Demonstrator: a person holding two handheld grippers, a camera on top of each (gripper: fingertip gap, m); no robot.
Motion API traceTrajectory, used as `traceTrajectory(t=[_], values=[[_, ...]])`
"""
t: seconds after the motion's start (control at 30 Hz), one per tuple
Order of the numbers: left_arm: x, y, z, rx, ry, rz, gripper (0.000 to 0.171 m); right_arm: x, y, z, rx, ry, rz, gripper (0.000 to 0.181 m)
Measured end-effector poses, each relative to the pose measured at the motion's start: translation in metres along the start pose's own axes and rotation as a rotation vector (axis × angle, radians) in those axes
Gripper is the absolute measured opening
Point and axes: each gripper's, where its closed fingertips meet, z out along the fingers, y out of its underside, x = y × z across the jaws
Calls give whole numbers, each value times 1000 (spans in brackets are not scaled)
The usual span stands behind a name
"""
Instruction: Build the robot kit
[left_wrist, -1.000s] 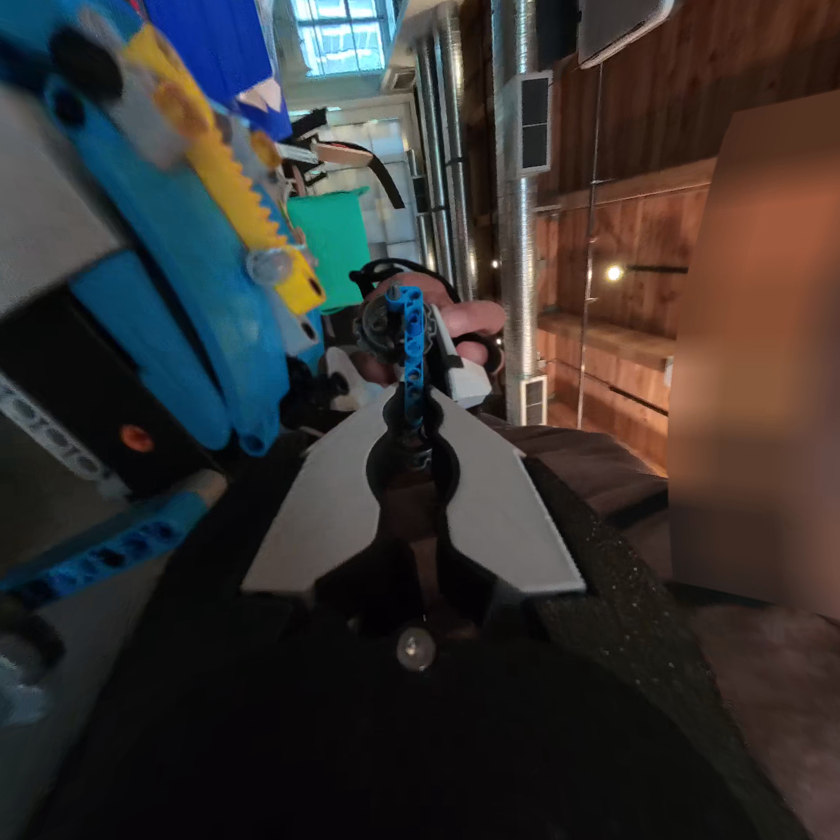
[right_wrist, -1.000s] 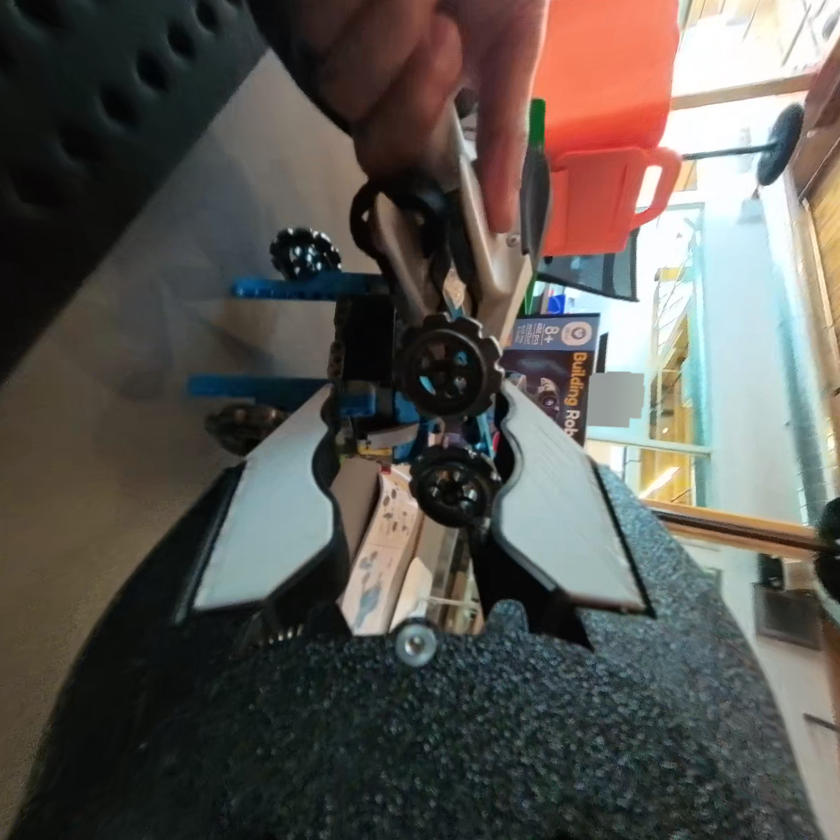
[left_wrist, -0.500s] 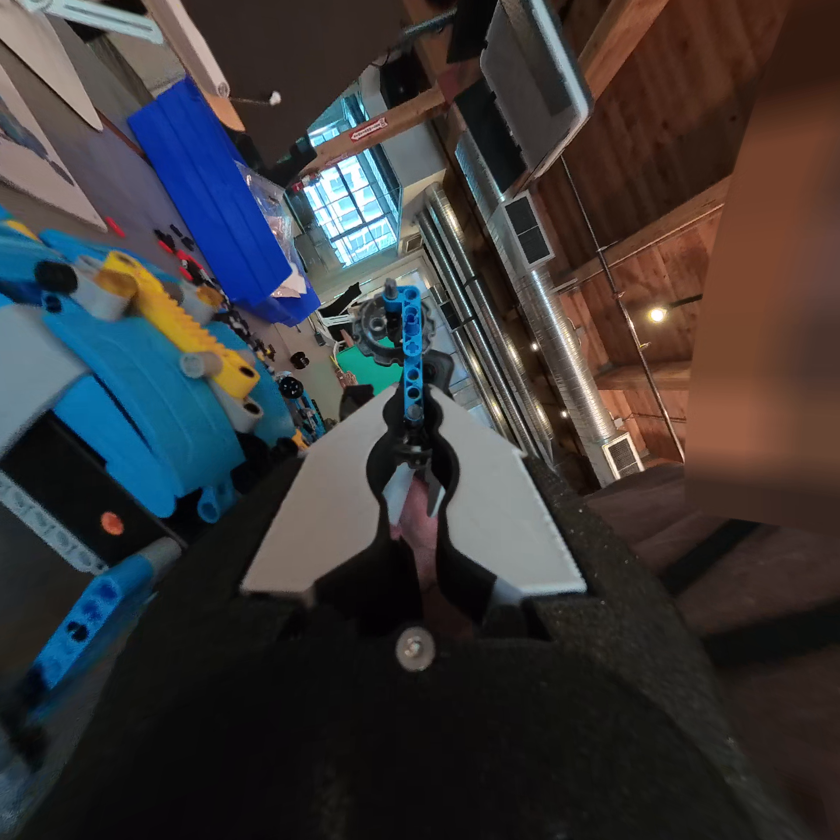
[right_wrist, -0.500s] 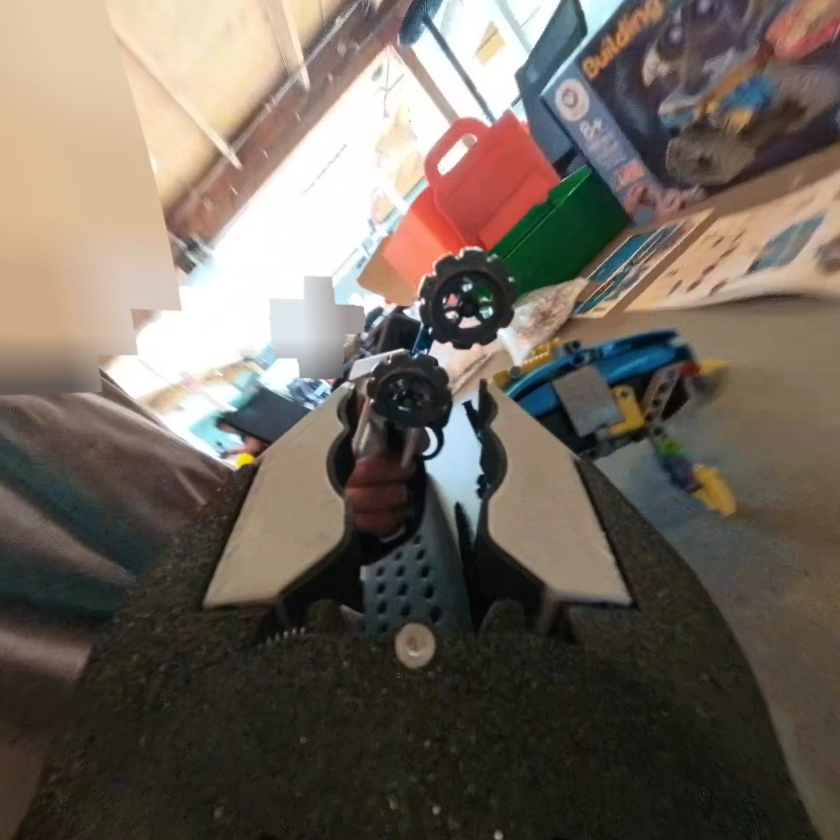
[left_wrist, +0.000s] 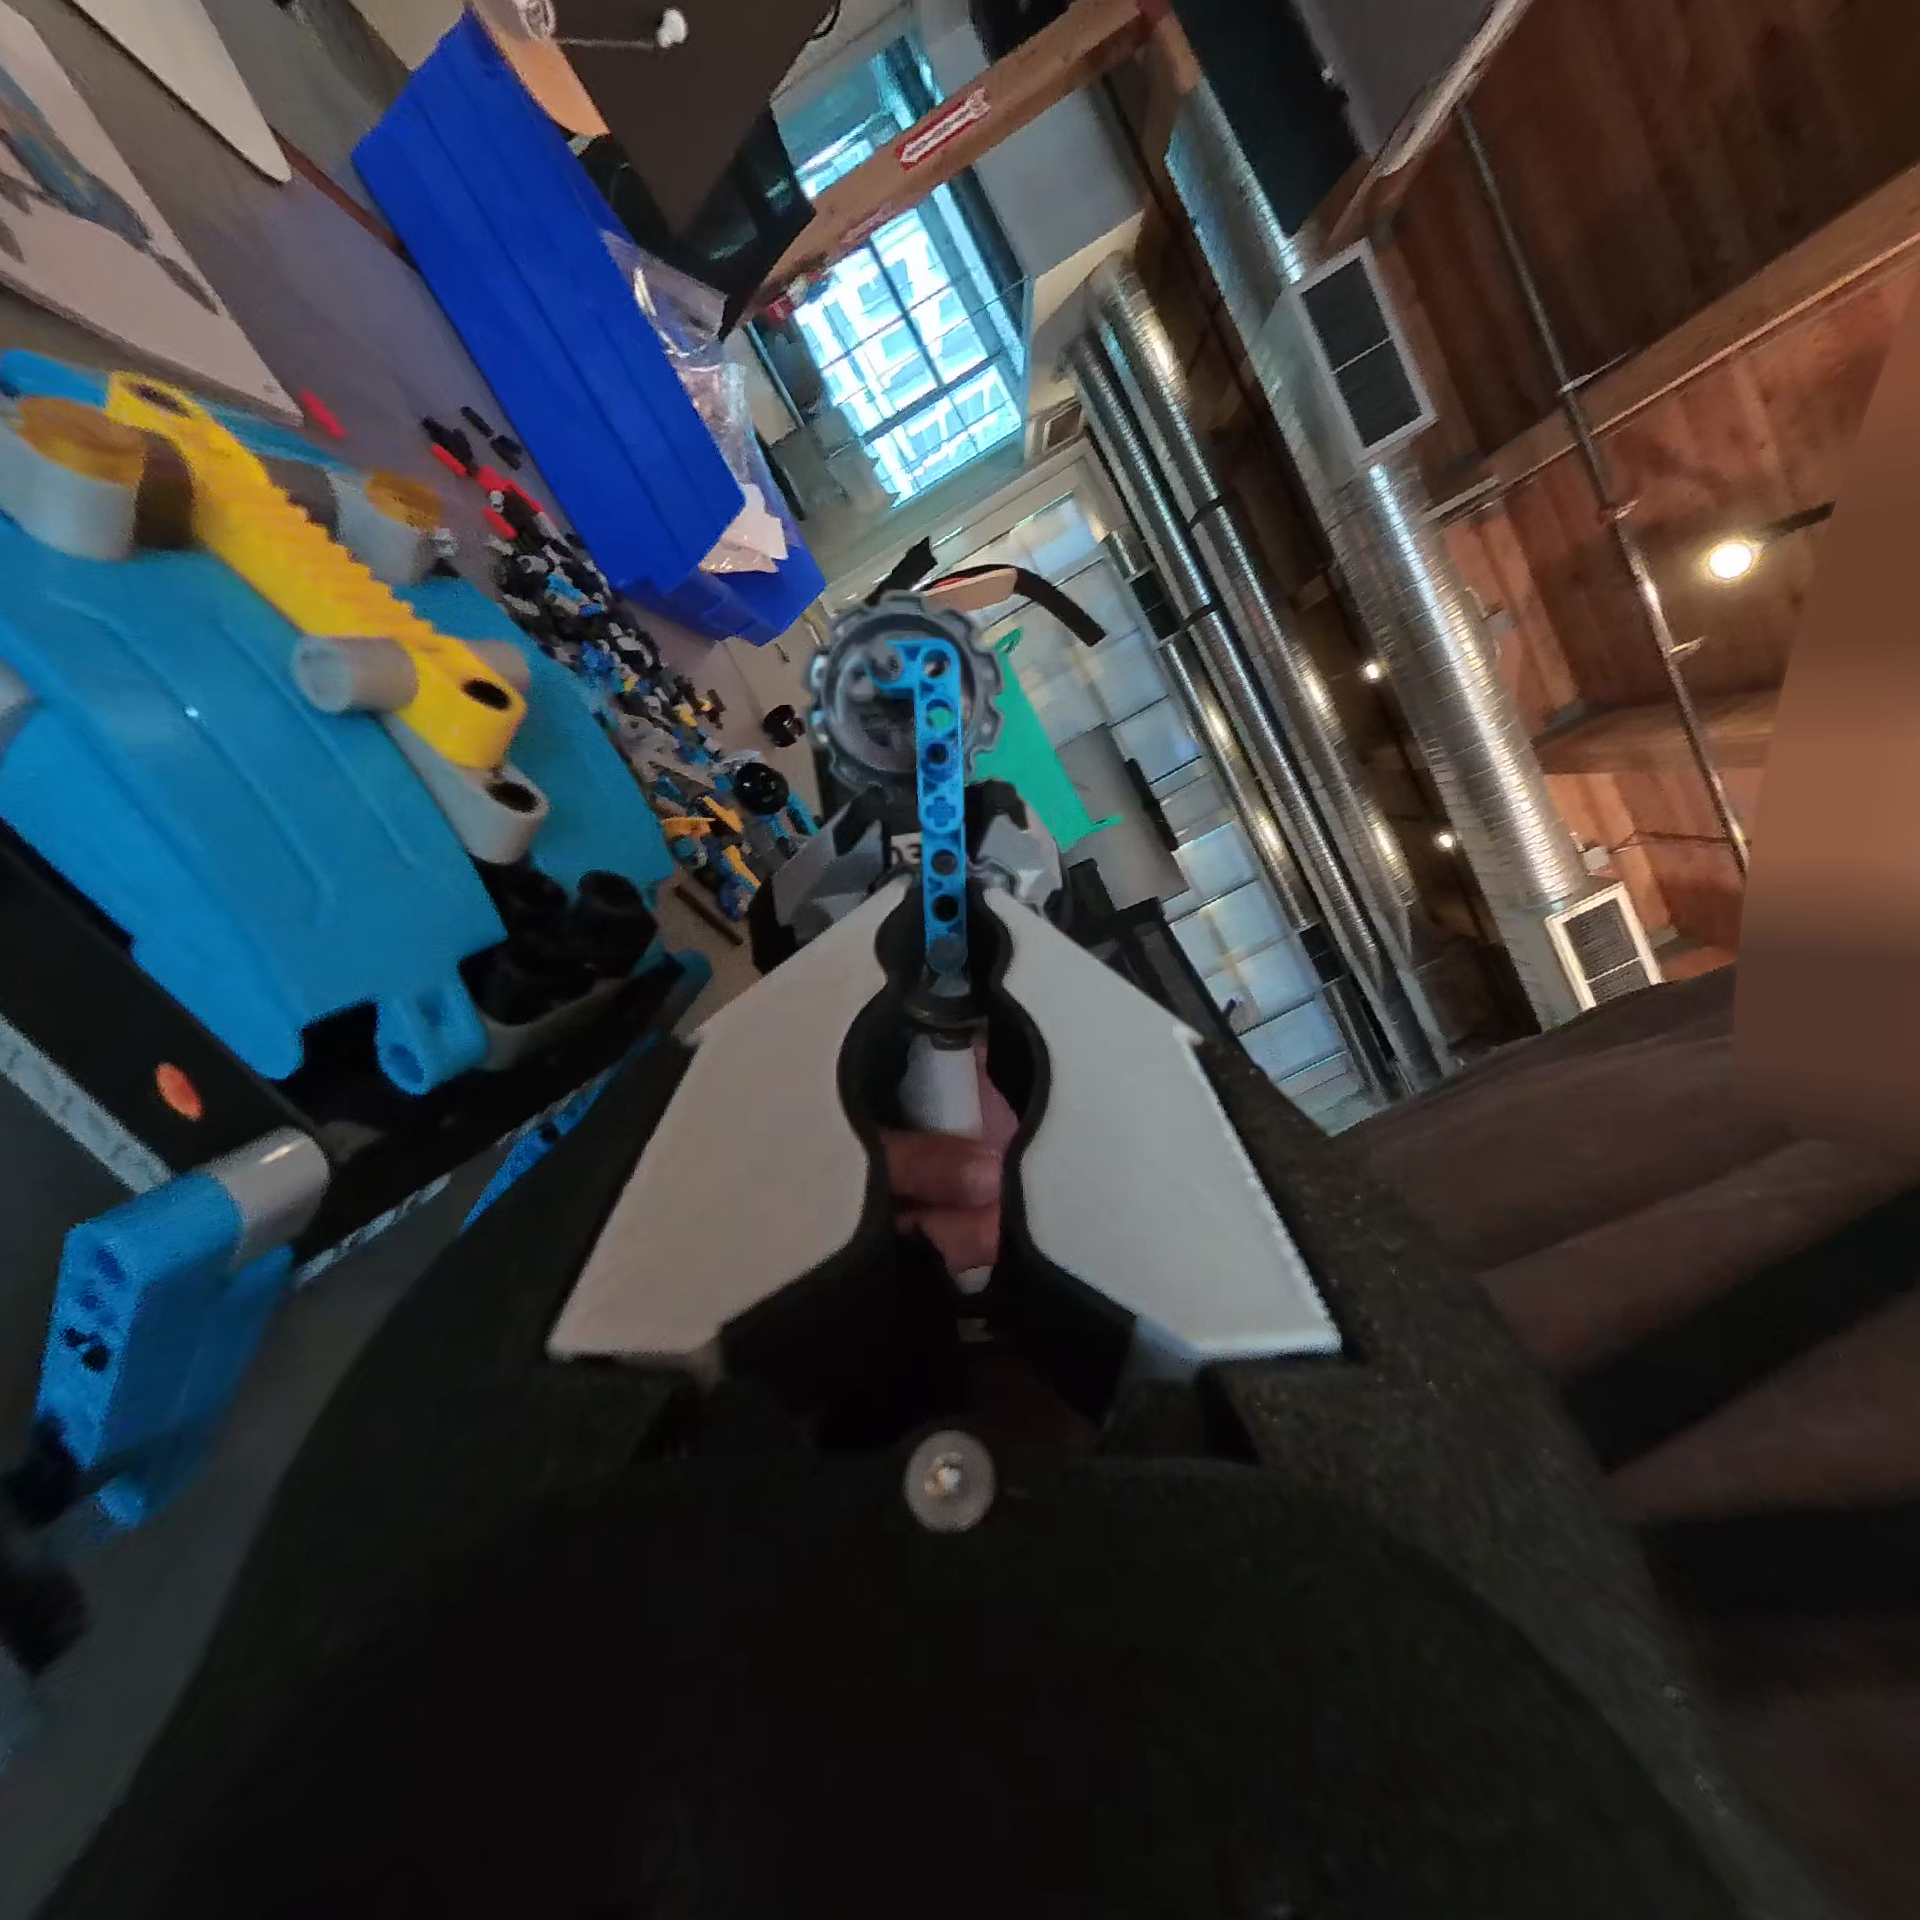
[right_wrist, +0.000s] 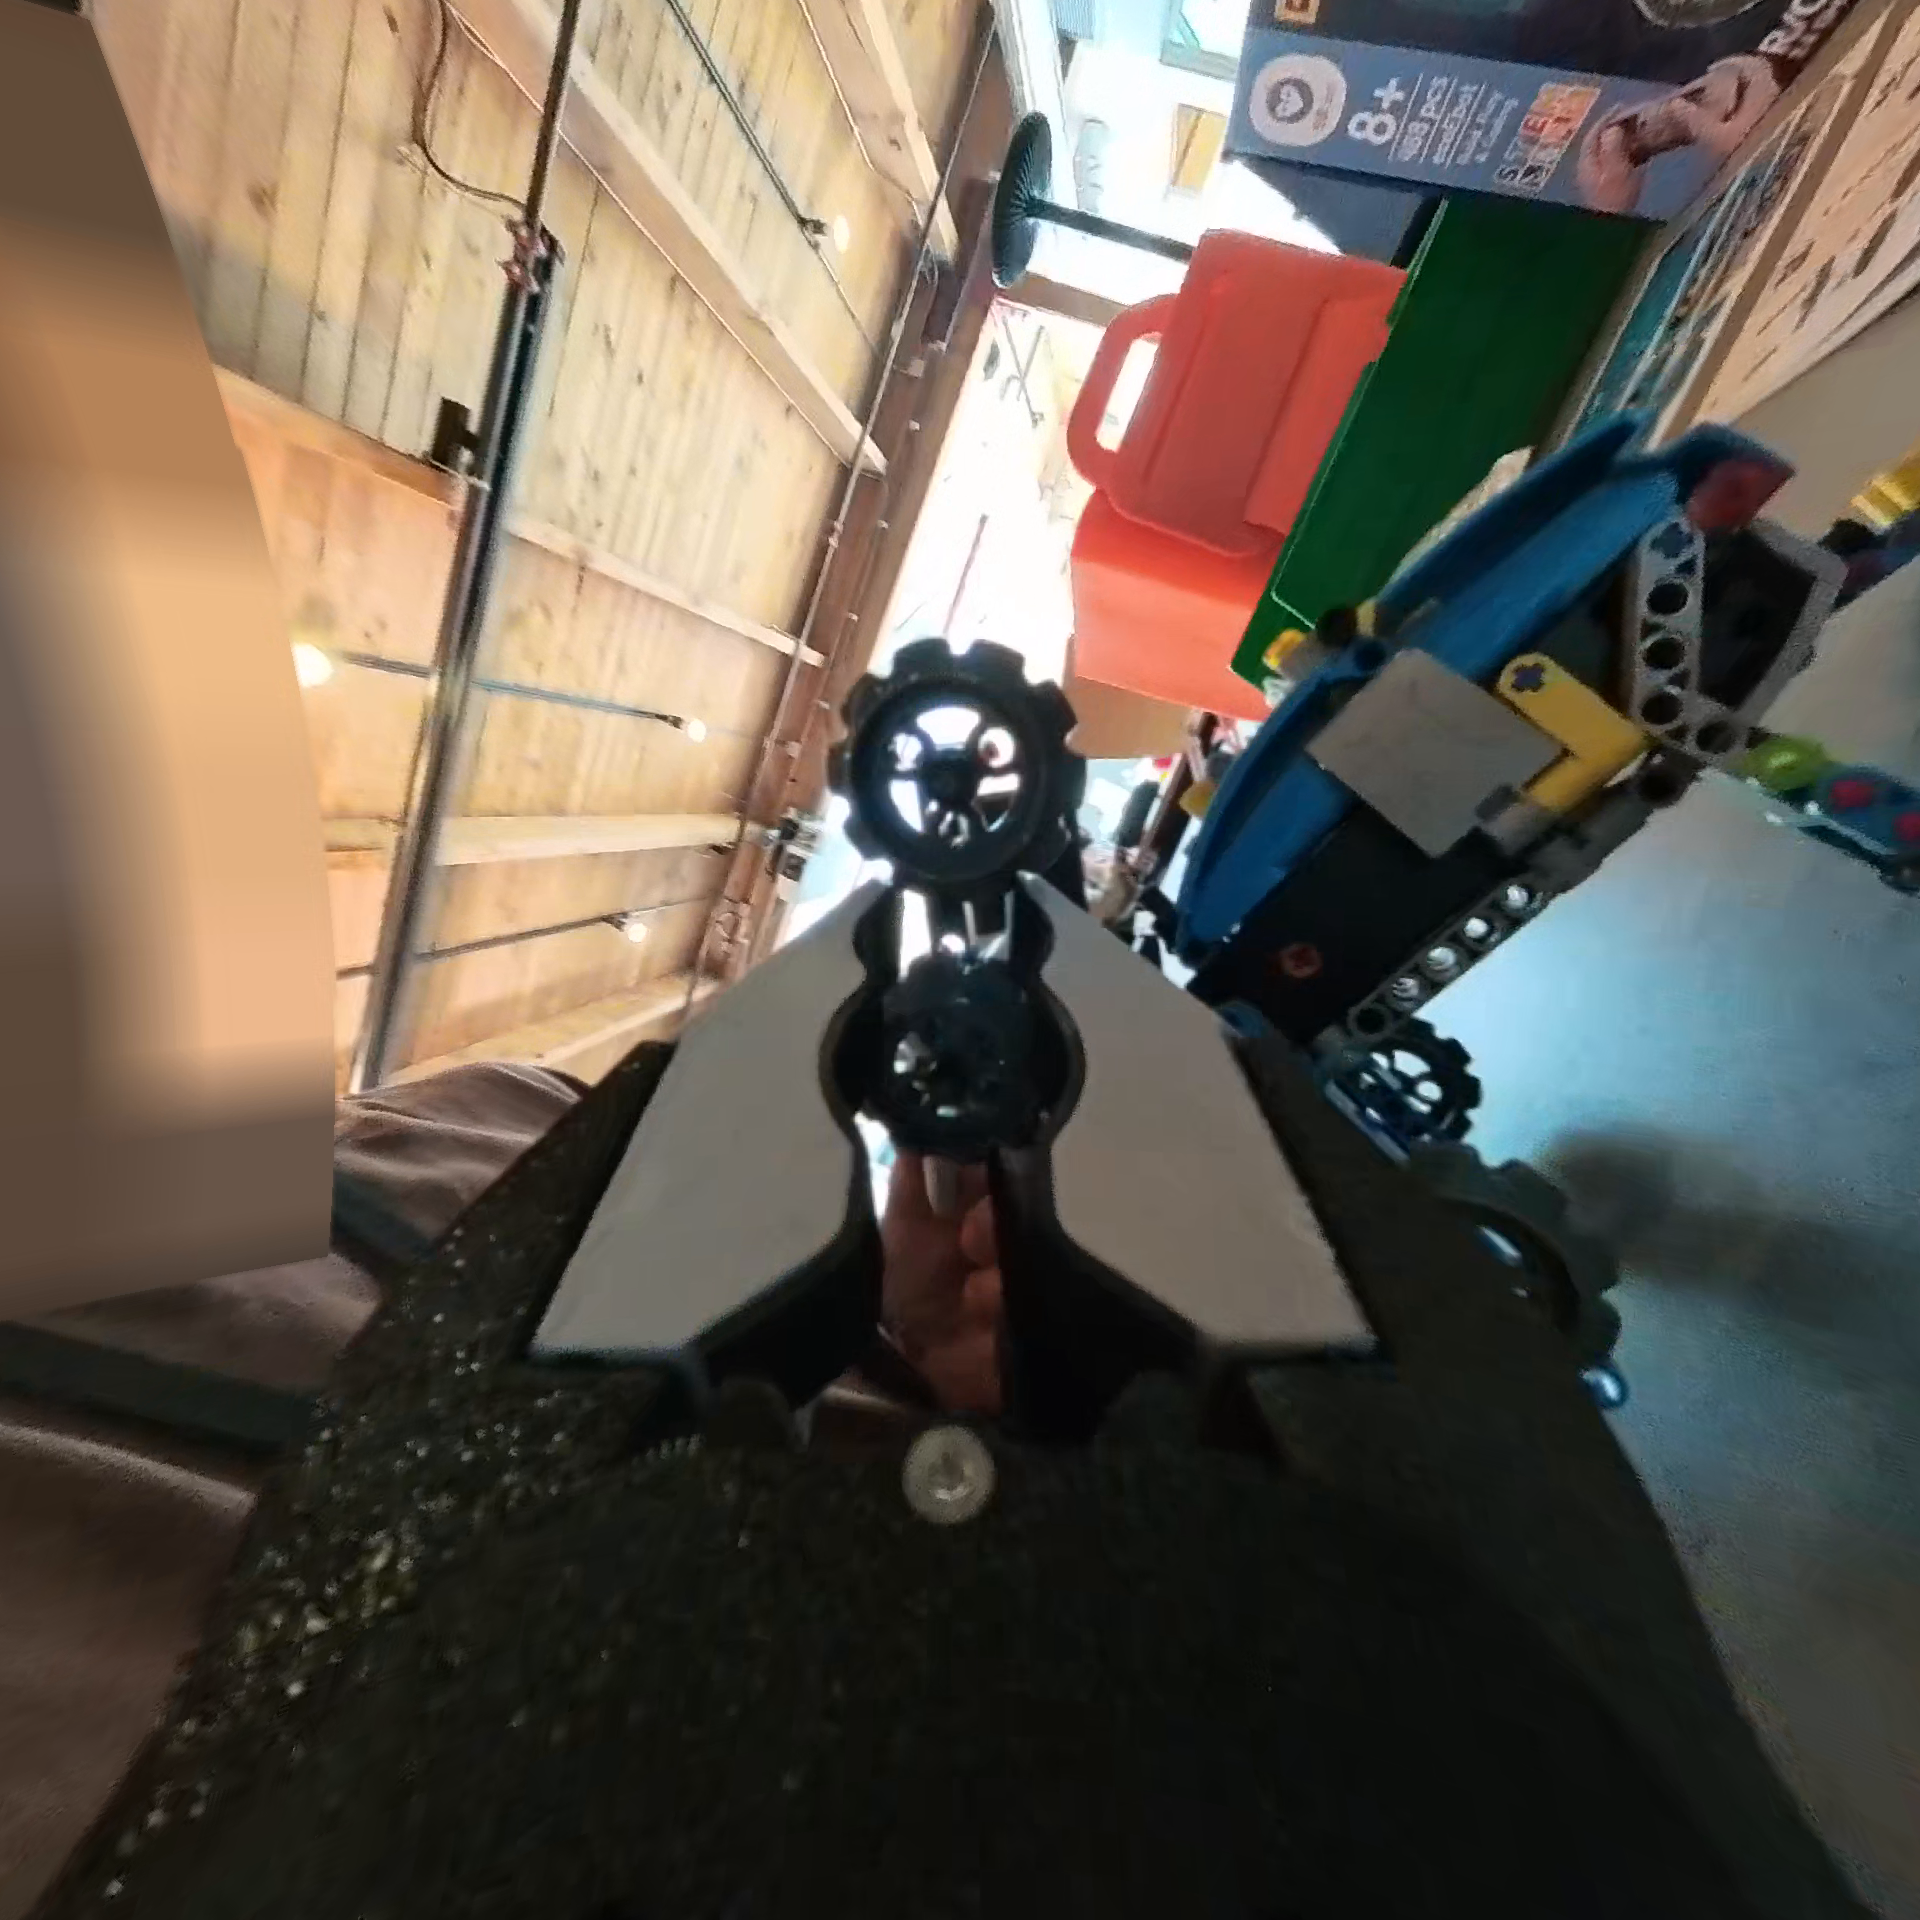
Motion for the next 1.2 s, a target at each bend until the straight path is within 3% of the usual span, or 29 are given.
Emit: traceTrajectory(t=[0.2,0.3,0.43,0.53,0.6,0.67,0.77,0.87,1.1,1.2], values=[[-1,5,0,-36,-18,-33,8,3,6,-3,-76,68,-87,12],[-2,9,-11,-86,-58,1,27,8,5,-9,-91,151,-154,7],[-15,-5,-57,-115,-237,327,34,29,6,-24,-156,306,-99,7],[-51,-30,-96,-174,-465,626,61,36,12,-29,-223,358,53,7],[-65,-29,-100,-249,-477,687,73,35,14,-31,-242,401,106,7],[-77,-15,-92,-358,-443,634,73,35,15,-29,-255,445,124,7],[-88,-2,-79,-466,-418,618,59,40,14,-23,-268,520,65,7],[-89,4,-68,-502,-380,612,47,42,21,-17,-317,568,14,9],[-90,8,-60,-510,-369,590,40,42,23,-18,-302,647,1,10],[-90,8,-58,-507,-382,590,39,42,23,-20,-373,735,-126,9]])
